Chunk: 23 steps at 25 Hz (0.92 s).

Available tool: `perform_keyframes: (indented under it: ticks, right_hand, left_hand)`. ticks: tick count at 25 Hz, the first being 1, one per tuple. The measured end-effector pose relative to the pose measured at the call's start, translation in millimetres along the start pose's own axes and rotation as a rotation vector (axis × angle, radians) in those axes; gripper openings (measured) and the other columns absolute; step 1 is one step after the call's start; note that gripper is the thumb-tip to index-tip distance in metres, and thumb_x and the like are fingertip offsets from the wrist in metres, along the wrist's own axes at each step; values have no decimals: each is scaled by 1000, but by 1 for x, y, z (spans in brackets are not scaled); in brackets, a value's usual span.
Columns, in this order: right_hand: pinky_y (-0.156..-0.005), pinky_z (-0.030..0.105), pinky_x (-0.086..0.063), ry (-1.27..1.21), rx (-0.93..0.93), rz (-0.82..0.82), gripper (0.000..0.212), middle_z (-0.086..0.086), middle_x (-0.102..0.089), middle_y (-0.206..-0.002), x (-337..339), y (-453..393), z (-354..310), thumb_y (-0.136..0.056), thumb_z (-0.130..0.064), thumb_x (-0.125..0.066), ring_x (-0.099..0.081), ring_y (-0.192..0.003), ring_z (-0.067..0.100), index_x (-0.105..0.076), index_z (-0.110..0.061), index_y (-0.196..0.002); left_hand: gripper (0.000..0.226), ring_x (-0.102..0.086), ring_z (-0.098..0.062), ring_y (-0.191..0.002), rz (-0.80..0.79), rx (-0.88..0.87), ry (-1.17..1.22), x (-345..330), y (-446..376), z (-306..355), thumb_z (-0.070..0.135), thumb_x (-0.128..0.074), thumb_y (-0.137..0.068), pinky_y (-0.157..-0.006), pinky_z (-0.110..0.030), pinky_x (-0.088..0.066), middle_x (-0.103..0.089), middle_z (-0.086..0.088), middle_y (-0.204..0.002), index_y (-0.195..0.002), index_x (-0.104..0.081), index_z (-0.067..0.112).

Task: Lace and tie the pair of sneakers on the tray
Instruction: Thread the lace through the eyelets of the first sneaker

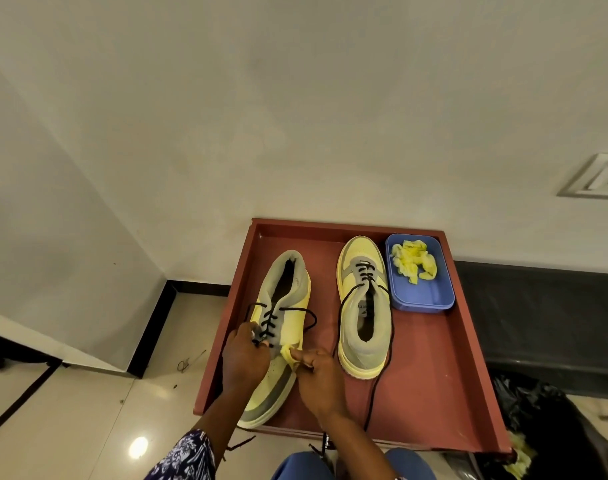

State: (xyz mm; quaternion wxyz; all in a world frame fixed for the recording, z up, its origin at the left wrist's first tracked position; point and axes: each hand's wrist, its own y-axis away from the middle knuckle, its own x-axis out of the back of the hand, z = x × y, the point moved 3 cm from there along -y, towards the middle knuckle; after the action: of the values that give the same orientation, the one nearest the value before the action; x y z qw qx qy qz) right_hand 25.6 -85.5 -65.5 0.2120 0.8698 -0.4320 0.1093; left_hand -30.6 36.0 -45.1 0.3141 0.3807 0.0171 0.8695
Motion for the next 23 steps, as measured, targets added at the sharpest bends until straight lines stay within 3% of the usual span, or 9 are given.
perform_keyframes:
  ticks: [4, 9, 16, 23]
  right_hand:
    - [-74, 3, -44, -270, -7, 215, 28, -9, -64, -93, 26, -8, -29, -86, -1, -58, -60, -81, -6, -66, -13, -110]
    - [-93, 32, -49, -213, 12, 405, 28, 7, -64, -110, 44, -45, -48, -87, -7, -56, -60, -98, 15, -65, -10, -113]
    - [-98, 33, -45, 29, -54, 216, 36, 12, -60, -125, 29, -78, -43, -88, -3, -48, -56, -114, 27, -60, -9, -121]
    - [-90, 32, -48, -88, -195, 161, 33, 13, -64, -120, 8, -54, -11, -90, -3, -48, -61, -109, 25, -58, -2, -121]
  left_hand:
    - [44, -53, -22, -113, 44, -108, 22, -6, 4, 12, 18, -61, -87, -89, -25, -40, -51, -8, -128, -127, -47, 8]
    - [37, -45, -7, -99, 68, -191, 21, -1, 7, 11, 19, -52, -93, -80, -21, -37, -56, -6, -121, -128, -50, 10]
    - [34, -49, -10, -94, 89, -148, 53, -5, 6, 5, 14, -53, -92, -82, -22, -38, -55, -7, -115, -126, -52, 9]
    - [32, -47, -9, -89, 88, -169, 45, -1, 12, -6, 11, -55, -91, -69, -10, -31, -54, -1, -105, -123, -54, 9]
